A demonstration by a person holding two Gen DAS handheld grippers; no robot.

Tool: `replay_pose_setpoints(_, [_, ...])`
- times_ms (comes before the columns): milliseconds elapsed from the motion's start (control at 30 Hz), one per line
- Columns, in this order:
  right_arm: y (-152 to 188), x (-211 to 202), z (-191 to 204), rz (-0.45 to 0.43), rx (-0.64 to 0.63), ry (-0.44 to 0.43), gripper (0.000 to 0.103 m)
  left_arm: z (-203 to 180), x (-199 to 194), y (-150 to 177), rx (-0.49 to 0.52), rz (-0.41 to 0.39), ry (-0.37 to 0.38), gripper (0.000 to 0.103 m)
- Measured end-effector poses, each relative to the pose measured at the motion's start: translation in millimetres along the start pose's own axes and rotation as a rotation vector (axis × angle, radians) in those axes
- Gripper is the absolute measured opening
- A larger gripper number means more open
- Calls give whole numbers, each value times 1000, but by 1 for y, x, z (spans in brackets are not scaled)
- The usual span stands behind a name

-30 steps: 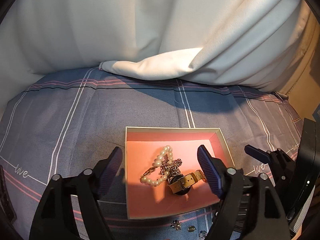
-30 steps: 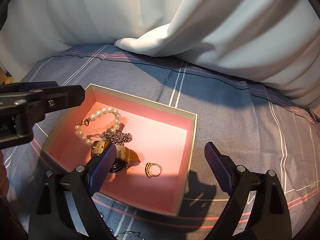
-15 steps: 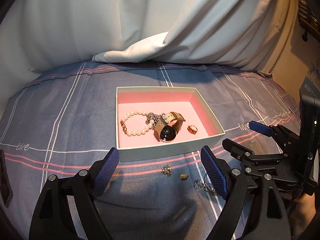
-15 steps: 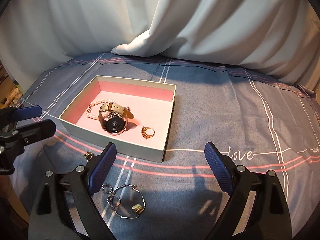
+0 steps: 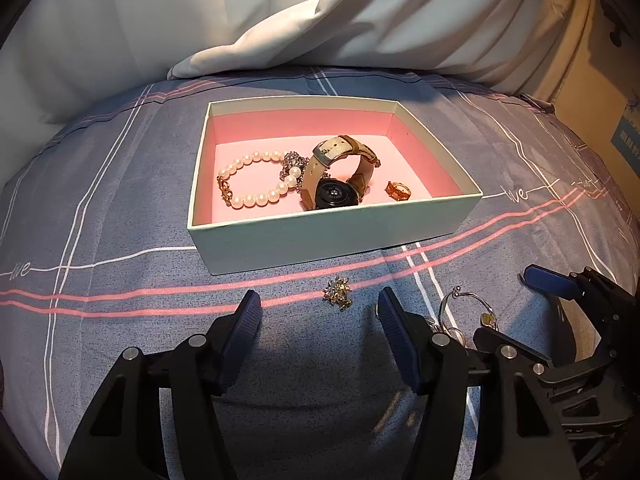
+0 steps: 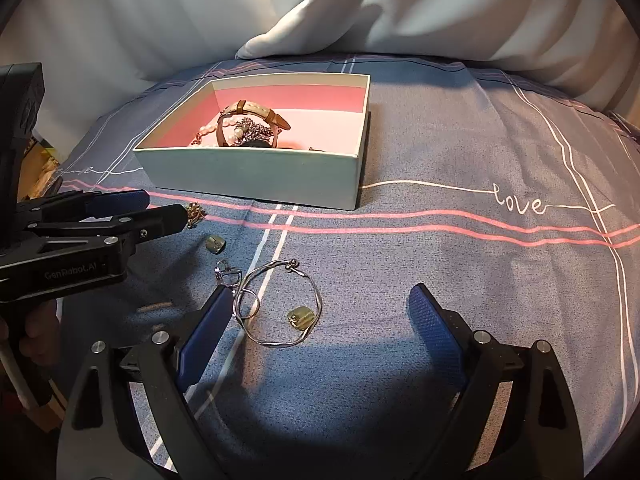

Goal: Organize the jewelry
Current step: 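Grasp the small gold brooch from the bed with the left tool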

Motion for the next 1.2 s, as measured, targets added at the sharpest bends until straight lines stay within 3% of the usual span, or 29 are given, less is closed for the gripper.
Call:
replay_pose_setpoints(133, [-1,3,-1,9,3,-6,89,-5,5,-3,19,-2,1,45])
replay_pose_setpoints(267, [0,6,2,19,-6,-12,89,-9,15,-1,29,20,16,13])
replay_pose_setpoints(533, [2,8,6,26,-24,-30,85,7,3,-2,-30,-11,18,13])
replay_pose_setpoints(667, [1,10,10,38,-32,-45,64,16,-6,-6,-55,-23,23,13])
replay_pose_setpoints(733, [1,11,12,46,-44,-49,49,18,-9,-8,-68,-24,30,13])
replay_pose_setpoints(800, [1,14,14,56,-60,-42,28,18,-10,-9,-74,-21,35,13])
replay_pose_setpoints(867, [0,14,14,58,-68,-40,16,17,-10,-8,-67,-22,33,13])
replay_pose_setpoints(1200, [-9,3,12,5,-61,-46,5,7,-13,-8,-44,-21,48,13])
Point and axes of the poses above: each gripper's, at about its wrist camera, not at the fingertips, and x roughly the way its jaws point, z to its left, y to its underside, the point moved 6 cm from there along x, roughly the way its jaws point, and after that the axes turned 10 degrees about -y, right-handed, at the moved point
